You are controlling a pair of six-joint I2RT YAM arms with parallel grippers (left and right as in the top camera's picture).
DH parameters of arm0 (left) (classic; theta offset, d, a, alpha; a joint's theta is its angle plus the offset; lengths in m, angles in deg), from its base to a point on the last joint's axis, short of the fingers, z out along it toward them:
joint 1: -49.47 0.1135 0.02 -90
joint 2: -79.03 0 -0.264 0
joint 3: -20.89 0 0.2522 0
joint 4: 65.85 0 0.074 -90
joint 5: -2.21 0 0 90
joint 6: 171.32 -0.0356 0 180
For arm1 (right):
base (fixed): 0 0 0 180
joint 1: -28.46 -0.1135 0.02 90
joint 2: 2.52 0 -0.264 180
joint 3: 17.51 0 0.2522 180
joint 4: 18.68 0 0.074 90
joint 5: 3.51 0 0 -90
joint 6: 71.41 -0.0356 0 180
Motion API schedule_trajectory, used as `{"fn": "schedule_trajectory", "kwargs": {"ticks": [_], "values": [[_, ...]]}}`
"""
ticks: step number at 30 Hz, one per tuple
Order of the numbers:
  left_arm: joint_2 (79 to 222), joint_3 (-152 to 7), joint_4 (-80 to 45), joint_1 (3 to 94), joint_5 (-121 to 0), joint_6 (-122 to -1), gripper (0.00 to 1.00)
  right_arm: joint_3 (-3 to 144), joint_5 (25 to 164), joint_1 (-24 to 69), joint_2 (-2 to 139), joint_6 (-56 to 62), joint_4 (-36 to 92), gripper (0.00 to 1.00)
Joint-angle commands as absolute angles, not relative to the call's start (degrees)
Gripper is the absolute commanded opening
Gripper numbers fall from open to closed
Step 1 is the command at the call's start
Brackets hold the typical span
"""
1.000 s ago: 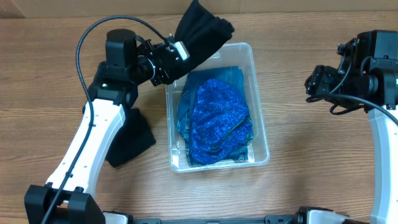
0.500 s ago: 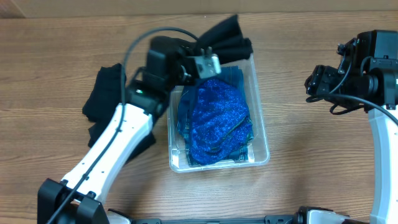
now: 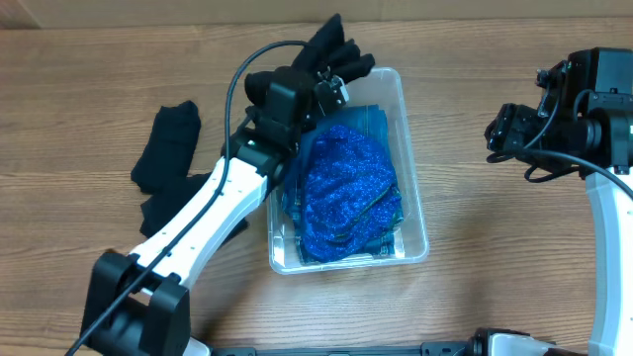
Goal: Pack container
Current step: 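Lower the black cloth into the bin's top end with the left gripper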
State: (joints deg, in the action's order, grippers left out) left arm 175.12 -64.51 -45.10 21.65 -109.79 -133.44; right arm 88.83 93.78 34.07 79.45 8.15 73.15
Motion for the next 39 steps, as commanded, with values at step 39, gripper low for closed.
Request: {"fn": "schedule_trajectory", "kwargs": {"ticks": [39], "values": [[186.8, -66.5, -46.0, 12.1, -122.3, -138.9, 0.04, 88.9, 94.3, 34.3, 79.5, 8.6, 73.0, 0.67]]}}
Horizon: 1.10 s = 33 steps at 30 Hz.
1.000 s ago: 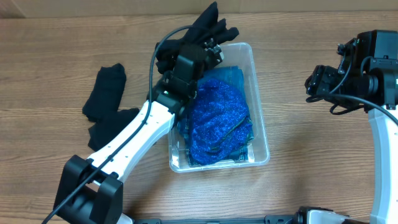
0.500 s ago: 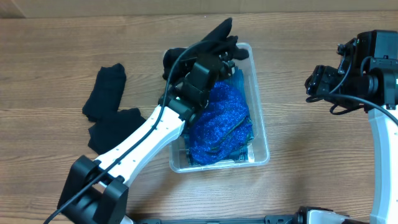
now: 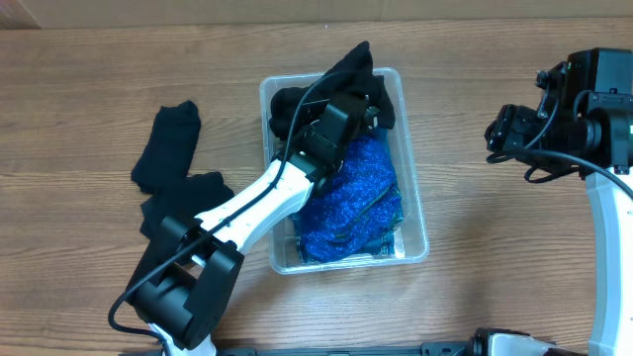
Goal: Pack container
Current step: 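Lower the black cloth into the bin's top end with the left gripper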
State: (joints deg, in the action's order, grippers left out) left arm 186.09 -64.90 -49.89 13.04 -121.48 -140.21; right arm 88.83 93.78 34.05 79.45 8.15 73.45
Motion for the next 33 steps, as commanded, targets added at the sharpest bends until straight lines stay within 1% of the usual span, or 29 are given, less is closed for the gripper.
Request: {"fn": "schedule_trajectory", "kwargs": {"ticks": [1, 3, 6, 7, 9, 10, 11, 12, 14, 17, 22, 23, 31, 32, 33], "values": [[186.8, -66.5, -43.8, 11.5, -122.0, -136.9, 0.04, 88.9, 94.3, 34.3, 79.5, 8.6, 73.0, 0.67], [186.8, -66.5, -39.2, 10.0, -119.0, -131.8, 0.04, 88.9, 94.3, 34.3, 79.5, 8.6, 72.8, 0.67], [186.8, -66.5, -35.1, 8.1, -116.2, -129.9, 0.04, 88.9, 94.3, 34.3, 79.5, 8.6, 72.8, 0.67], [186.8, -66.5, -34.2, 7.4, -115.8, -129.8, 0.13, 88.9, 94.3, 34.3, 79.5, 8.6, 72.8, 0.67], [186.8, -66.5, -33.9, 6.3, -115.6, -129.2, 0.42, 88.9, 94.3, 34.3, 79.5, 8.6, 72.8, 0.67], [186.8, -66.5, -33.9, 5.8, -115.6, -128.8, 0.48, 88.9, 94.3, 34.3, 79.5, 8.6, 72.8, 0.67], [186.8, -66.5, -33.8, 5.4, -115.6, -128.8, 0.52, 88.9, 94.3, 34.3, 79.5, 8.6, 72.8, 0.67], [186.8, -66.5, -33.5, 5.0, -115.6, -128.8, 0.60, 88.9, 94.3, 34.3, 79.5, 8.6, 72.8, 0.67], [186.8, -66.5, -32.7, 4.6, -115.4, -128.8, 0.85, 88.9, 94.3, 34.3, 79.5, 8.6, 72.8, 0.67], [186.4, -66.5, -31.9, 4.3, -115.3, -127.9, 0.88, 88.9, 94.3, 34.3, 79.5, 8.6, 72.8, 0.67], [181.9, -66.5, -32.0, 4.1, -114.7, -123.8, 0.99, 88.9, 94.3, 34.3, 79.5, 8.6, 72.8, 0.67], [180.4, -66.5, -32.0, 4.1, -114.7, -123.3, 1.00, 88.9, 94.3, 34.3, 79.5, 8.6, 72.8, 0.67], [166.6, -66.6, -34.2, 4.3, -114.7, -120.7, 1.00, 88.9, 94.3, 34.3, 79.5, 8.6, 72.8, 0.67], [165.3, -66.6, -35.2, 4.6, -114.7, -119.7, 0.99, 88.9, 94.3, 34.3, 79.5, 8.6, 72.8, 0.67], [163.3, -66.6, -37.3, 5.7, -114.2, -117.6, 0.93, 88.9, 94.3, 34.3, 79.5, 8.6, 72.8, 0.67]]}}
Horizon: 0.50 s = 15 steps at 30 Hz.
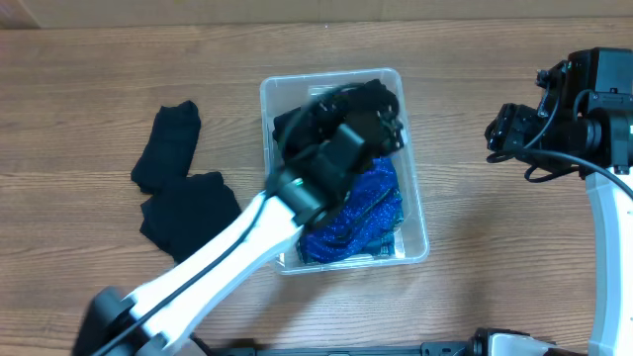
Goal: Pack container
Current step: 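Lower the black cloth into the bin's top end with the left gripper, then press the black cloth flat, open the left gripper and withdraw left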
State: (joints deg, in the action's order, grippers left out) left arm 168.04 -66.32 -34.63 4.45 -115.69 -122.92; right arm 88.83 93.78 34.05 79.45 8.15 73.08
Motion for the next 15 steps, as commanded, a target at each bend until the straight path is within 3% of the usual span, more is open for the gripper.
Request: {"fn": "schedule_trajectory", "kwargs": {"ticks": [1, 6, 10, 15], "values": [[162.7, -66.6, -38.0, 6.5, -113.3, -116.5, 0.79, 88.9, 94.3, 34.3, 79.5, 8.6, 72.8, 0.67], [163.5, -66.5, -37.6, 13.2, -99.0, -104.3, 0.24, 88.9, 94.3, 34.3, 79.5, 8.6, 72.9, 0.67], [167.1, -66.5, -36.7, 18.8, -86.8, -92.2, 0.12, 88.9, 94.3, 34.3, 79.5, 8.6, 73.0, 0.67], [173.4, -66.5, -36.9, 21.2, -76.8, -87.4, 0.06, 88.9, 94.3, 34.3, 79.5, 8.6, 73.0, 0.67]]}}
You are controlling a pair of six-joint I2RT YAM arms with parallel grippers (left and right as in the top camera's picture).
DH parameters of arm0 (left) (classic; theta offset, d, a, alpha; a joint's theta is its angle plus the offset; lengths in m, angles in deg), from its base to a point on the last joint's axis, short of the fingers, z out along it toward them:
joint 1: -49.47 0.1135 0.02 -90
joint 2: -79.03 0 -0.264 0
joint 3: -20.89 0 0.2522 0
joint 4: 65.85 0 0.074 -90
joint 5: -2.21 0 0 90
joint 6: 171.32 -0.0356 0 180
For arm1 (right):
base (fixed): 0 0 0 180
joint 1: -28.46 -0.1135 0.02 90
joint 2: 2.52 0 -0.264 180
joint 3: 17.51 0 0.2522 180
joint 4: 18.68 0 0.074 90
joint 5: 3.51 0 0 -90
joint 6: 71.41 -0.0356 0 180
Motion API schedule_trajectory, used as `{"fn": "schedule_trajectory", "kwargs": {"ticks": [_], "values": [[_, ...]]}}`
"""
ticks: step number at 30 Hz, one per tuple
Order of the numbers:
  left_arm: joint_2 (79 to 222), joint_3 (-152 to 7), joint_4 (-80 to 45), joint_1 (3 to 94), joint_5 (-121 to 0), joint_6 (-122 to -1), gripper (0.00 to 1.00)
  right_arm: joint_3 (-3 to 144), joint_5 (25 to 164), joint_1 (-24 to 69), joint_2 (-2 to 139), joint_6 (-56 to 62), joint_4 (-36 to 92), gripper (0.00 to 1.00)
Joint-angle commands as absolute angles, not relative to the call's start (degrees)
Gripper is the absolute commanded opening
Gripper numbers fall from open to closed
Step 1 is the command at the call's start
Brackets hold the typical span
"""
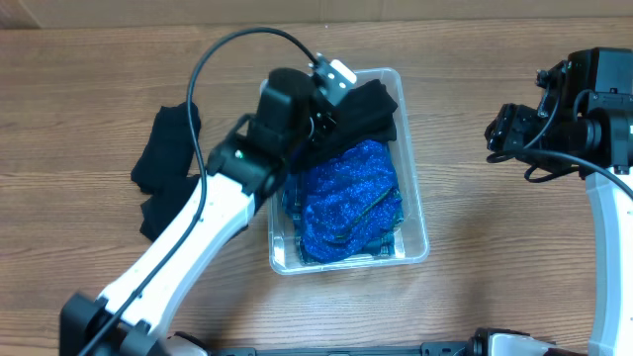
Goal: Pack container
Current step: 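Press the black cloth flat, open the left gripper and withdraw left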
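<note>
A clear plastic container stands mid-table. Glittery blue fabric fills most of it. A black garment lies across its far end, partly draped on the rim. My left gripper hangs over the container's far left corner, right beside the black garment. Its fingers are dark against the cloth, so their state does not show. My right gripper is held off to the right of the container, above bare table, and its jaws are too dark to read.
Two more black cloth pieces lie left of the container: one farther back and one nearer, partly under my left arm. The wooden table stretches to the right of the container.
My left arm has pulled back from over the middle of the container to its far left corner. The black garment stays in the far end. My right arm has not moved.
At first my left gripper held a black garment above the container's far edge. Then it was down inside the far end with the garment. Then it stood over the container's middle with the garment beneath. Now it is back at the far left corner, and the garment lies inside.
</note>
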State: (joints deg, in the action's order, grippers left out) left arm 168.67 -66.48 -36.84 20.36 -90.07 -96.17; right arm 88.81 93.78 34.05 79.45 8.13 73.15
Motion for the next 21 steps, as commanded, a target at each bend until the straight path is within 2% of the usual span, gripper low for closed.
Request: {"fn": "schedule_trajectory", "kwargs": {"ticks": [1, 8, 13, 17, 21], "values": [[174.6, -66.5, -36.9, 21.1, -75.8, -87.4, 0.06, 88.9, 94.3, 34.3, 79.5, 8.6, 73.0, 0.67], [185.1, -66.5, -32.4, 19.0, -69.1, -78.1, 0.04, 88.9, 94.3, 34.3, 79.5, 8.6, 73.0, 0.67], [190.7, -66.5, -26.5, 18.7, -66.1, -77.4, 0.04, 88.9, 94.3, 34.3, 79.5, 8.6, 73.0, 0.67], [191.3, -66.6, -25.5, 18.7, -64.9, -77.5, 0.04, 88.9, 94.3, 34.3, 79.5, 8.6, 73.0, 0.67], [187.8, -66.6, -25.2, 18.8, -68.8, -77.6, 0.04, 88.9, 94.3, 34.3, 79.5, 8.6, 73.1, 0.67]]}}
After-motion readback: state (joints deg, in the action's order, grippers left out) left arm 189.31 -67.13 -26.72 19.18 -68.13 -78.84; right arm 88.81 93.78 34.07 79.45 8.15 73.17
